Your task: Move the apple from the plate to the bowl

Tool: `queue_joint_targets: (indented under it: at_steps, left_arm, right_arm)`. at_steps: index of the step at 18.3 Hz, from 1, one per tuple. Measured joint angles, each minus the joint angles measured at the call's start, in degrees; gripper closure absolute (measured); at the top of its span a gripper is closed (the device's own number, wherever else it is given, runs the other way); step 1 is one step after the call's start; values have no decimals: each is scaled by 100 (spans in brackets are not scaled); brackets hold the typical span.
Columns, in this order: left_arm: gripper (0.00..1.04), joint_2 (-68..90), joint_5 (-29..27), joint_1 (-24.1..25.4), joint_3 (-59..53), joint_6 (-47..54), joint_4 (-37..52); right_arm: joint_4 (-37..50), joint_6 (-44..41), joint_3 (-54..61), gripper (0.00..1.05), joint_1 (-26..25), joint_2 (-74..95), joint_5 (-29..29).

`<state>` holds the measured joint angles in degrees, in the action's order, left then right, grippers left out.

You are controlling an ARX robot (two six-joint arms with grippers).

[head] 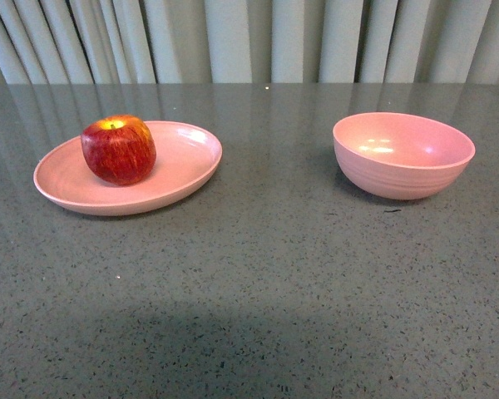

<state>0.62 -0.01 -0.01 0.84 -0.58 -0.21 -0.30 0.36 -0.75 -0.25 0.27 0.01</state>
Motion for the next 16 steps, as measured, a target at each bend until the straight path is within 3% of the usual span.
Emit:
queue_joint_targets:
  at_steps: [16]
  left_arm:
    - [7, 0, 0, 0, 0, 0, 0]
  right_arm:
    - [0, -2, 0, 7, 0, 0, -2]
